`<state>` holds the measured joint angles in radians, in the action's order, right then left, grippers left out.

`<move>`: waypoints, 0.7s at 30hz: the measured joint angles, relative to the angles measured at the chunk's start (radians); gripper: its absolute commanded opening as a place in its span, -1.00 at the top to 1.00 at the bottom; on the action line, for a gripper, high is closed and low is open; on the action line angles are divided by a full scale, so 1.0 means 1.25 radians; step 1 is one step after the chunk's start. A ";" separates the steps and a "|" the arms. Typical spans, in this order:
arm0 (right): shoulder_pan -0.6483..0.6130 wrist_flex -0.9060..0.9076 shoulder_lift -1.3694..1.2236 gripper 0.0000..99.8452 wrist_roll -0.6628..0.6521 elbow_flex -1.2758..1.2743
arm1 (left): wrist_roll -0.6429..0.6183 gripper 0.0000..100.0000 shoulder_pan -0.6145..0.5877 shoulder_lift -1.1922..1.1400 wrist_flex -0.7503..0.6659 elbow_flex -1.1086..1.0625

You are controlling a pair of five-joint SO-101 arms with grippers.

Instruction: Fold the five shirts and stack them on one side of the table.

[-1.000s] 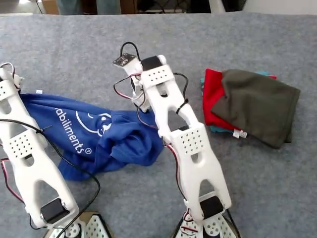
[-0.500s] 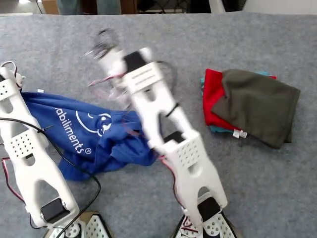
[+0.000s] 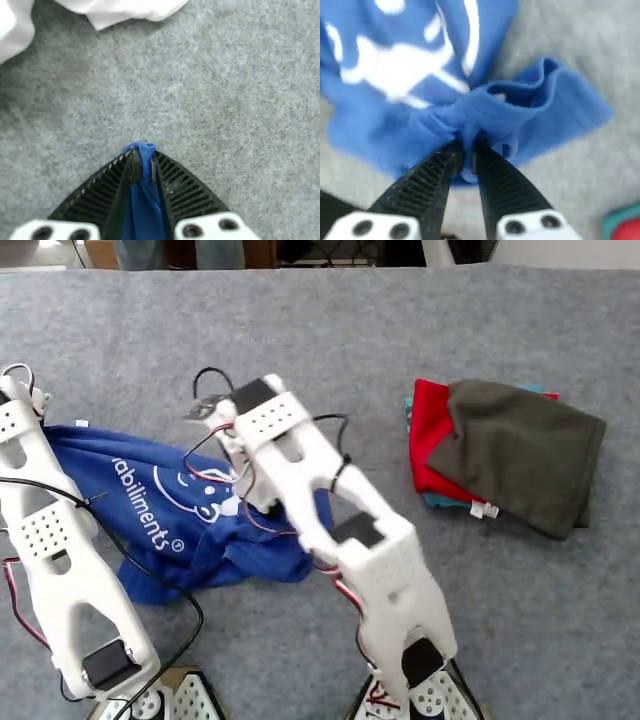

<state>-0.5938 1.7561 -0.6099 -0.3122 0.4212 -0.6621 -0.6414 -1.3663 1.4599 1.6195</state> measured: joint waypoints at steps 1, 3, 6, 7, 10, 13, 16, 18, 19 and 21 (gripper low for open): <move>0.006 0.000 0.043 0.96 -0.010 -0.043 | 0.000 0.94 0.000 0.000 0.000 0.000; 0.012 0.000 0.139 0.96 -0.038 -0.145 | 0.000 0.94 0.000 0.000 0.000 0.000; 0.016 -0.001 0.277 0.96 -0.081 -0.323 | 0.000 0.94 0.000 0.000 0.000 0.000; 0.022 -0.006 0.318 0.96 -0.095 -0.388 | 0.000 0.94 0.000 0.000 0.000 0.000; 0.068 -0.048 0.406 0.96 -0.131 -0.572 | 0.000 0.94 0.001 -0.001 0.000 0.000; 0.155 -0.088 0.457 0.96 -0.161 -0.658 | 0.000 0.94 0.002 -0.001 0.001 0.000; 0.250 -0.139 0.486 0.96 -0.169 -0.651 | 0.000 0.94 0.002 -0.001 0.001 0.000; 0.284 -0.169 0.489 0.97 -0.169 -0.616 | 0.000 0.94 0.002 -0.001 0.001 0.000; 0.291 -0.188 0.487 0.97 -0.169 -0.593 | 0.000 0.94 0.002 -0.001 0.001 0.000; 0.296 -0.227 0.487 0.97 -0.169 -0.538 | 0.000 0.94 0.002 -0.001 0.001 0.000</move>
<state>-0.2240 1.4722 -0.0008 -0.5240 -0.2509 -0.6621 -0.6383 -1.3679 1.4615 1.6195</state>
